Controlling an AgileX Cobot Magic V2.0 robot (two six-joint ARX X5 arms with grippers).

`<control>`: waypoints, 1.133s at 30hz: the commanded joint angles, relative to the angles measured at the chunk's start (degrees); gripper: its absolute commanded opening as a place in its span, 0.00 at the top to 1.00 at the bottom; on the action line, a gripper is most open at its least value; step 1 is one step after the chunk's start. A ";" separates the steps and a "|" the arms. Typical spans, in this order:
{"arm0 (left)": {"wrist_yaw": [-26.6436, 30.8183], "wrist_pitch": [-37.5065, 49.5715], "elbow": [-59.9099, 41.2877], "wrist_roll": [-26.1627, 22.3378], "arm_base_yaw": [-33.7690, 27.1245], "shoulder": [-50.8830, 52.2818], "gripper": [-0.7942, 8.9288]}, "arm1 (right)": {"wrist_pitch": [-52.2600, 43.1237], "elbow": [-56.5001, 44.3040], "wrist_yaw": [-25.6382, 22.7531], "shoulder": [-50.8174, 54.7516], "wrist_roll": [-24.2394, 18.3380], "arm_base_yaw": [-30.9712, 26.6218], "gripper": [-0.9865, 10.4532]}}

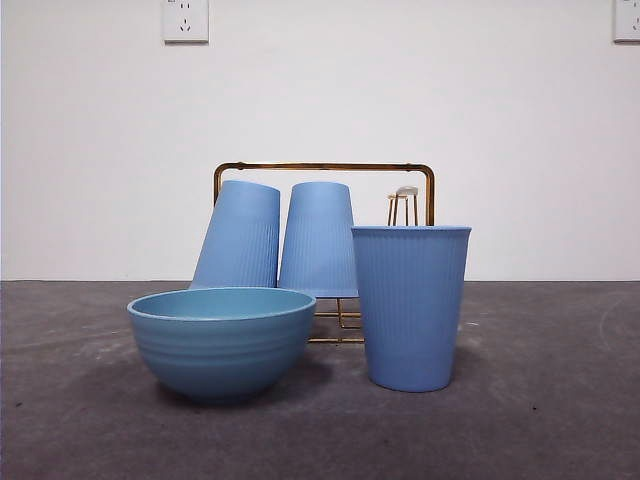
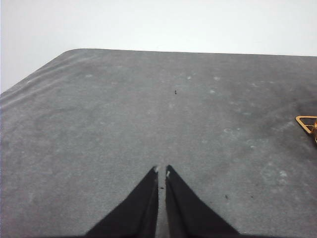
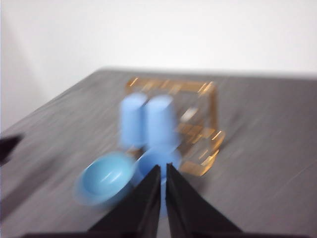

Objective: Right arm lift cup from the cupboard, then place it on the right of the bowl

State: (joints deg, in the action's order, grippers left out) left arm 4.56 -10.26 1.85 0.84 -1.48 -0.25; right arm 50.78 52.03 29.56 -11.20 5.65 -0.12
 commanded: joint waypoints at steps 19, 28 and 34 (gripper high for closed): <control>-0.09 -0.39 -1.14 0.04 0.04 0.07 0.89 | -34.62 -47.12 -22.21 11.08 -4.63 -7.50 0.90; -0.09 -0.44 -1.09 0.04 0.00 0.07 0.89 | -37.11 -49.99 -24.15 10.99 -5.29 -6.58 0.90; -0.09 -0.46 -1.07 0.04 0.00 0.07 0.89 | -37.99 -50.29 -26.49 10.99 -6.16 -5.86 0.90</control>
State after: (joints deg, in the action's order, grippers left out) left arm 4.56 -10.26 1.87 0.84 -1.48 -0.25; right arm 13.45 2.37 3.57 -0.25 0.21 -6.04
